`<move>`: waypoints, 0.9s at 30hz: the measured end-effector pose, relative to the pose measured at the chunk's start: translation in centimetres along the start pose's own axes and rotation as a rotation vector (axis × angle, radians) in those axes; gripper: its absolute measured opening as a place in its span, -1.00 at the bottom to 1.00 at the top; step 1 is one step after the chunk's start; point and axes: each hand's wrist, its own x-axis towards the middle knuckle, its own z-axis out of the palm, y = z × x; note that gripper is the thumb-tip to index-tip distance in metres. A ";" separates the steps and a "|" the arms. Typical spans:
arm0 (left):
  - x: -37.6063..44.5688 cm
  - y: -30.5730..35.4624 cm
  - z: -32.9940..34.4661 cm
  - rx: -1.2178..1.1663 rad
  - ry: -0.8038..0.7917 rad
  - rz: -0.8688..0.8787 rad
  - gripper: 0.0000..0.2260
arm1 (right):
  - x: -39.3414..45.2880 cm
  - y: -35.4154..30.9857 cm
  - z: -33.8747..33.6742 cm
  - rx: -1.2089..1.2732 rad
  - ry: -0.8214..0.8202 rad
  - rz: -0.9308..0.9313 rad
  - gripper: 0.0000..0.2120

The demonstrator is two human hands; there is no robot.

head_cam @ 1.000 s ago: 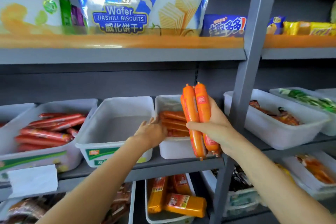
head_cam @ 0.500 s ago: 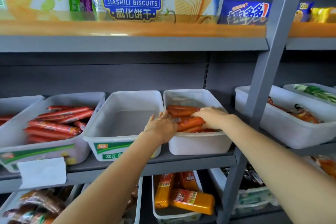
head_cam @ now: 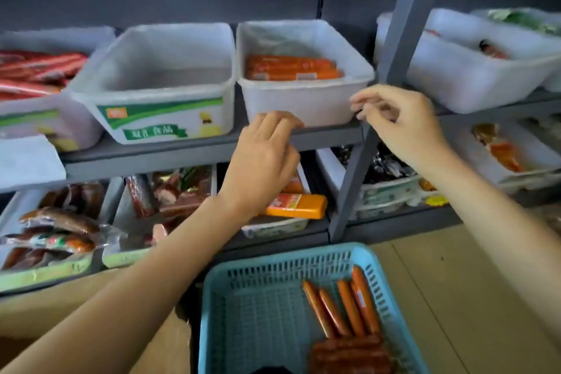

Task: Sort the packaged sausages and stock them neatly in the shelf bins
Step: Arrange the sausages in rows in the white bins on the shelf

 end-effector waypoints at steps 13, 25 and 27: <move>-24.6 2.5 24.0 0.104 -1.276 0.085 -0.38 | -29.8 22.9 16.6 -0.414 -0.573 0.832 -0.42; -27.9 0.4 29.8 0.373 -1.284 0.189 -0.44 | -30.3 26.2 21.6 -0.643 -0.684 0.935 -0.14; -28.2 -1.0 28.6 0.365 -1.312 0.091 -0.35 | -29.2 26.2 22.5 -0.626 -0.648 1.005 -0.21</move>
